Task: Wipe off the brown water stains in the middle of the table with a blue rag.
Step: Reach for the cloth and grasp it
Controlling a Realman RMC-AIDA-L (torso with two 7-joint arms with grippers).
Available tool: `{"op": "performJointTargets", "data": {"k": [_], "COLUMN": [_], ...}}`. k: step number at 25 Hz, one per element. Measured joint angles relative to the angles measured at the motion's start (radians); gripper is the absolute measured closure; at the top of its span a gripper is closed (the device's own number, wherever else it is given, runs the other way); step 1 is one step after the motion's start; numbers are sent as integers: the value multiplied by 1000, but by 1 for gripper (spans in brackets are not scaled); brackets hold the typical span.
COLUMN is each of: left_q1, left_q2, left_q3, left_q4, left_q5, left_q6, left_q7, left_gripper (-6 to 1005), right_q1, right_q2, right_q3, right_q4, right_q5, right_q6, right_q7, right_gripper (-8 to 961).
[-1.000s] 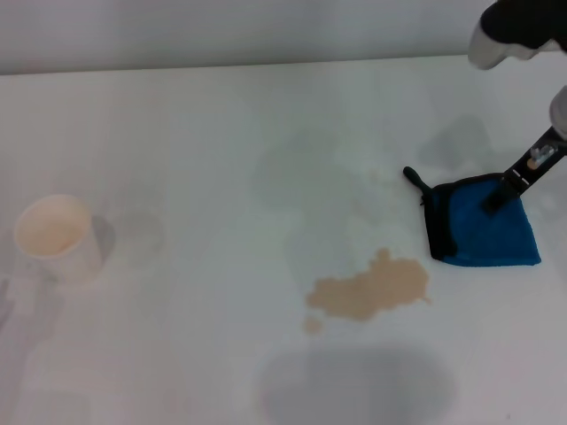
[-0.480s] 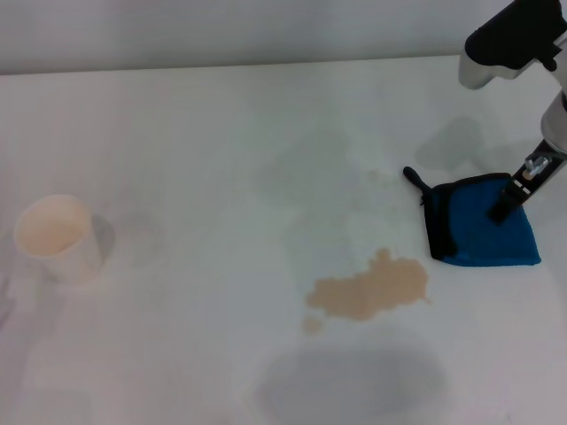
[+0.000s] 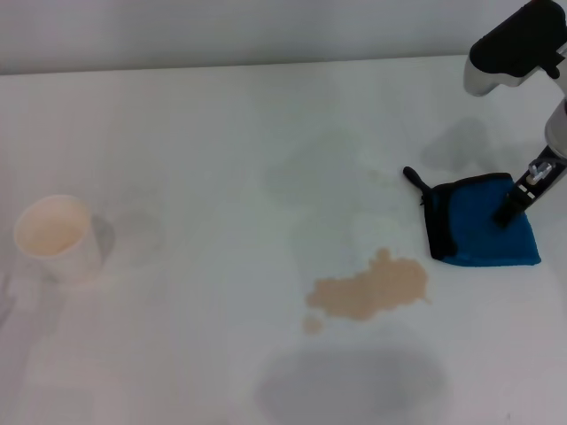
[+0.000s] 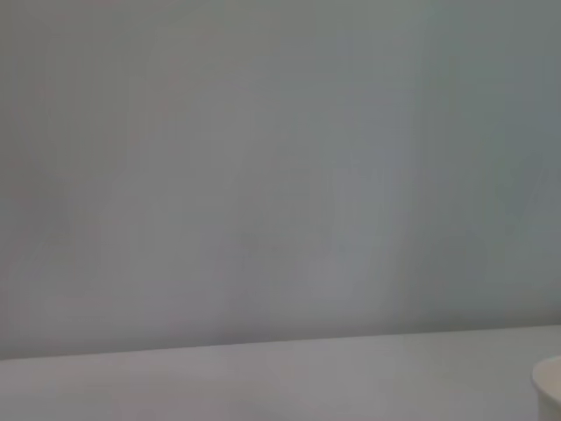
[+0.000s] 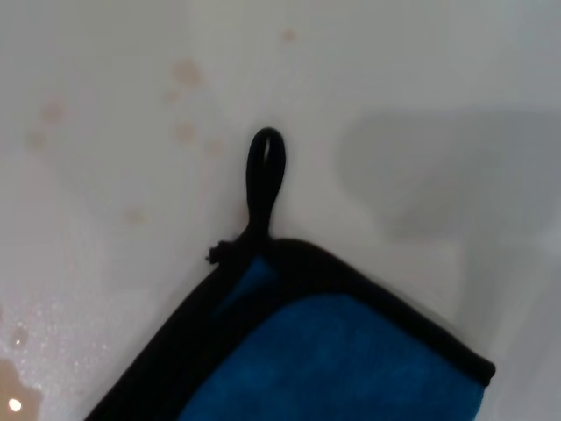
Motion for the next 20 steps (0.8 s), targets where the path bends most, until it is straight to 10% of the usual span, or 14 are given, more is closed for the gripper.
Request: {"op": "performJointTargets", "data": {"k": [20], "left_q1": [-4], "left_q2": [0], "left_q3": [0], "left_q4": [0], "left_q5": [1], "left_q6": [-7], "left_q7": [0], "left_gripper": [116], "right_q1": [19], "right_q2": [6], "right_q3": [4], "right_q4": [75], "right_q5": [-44], "right_q6": [-32], "right_q7": [17], "right_gripper": [334]}}
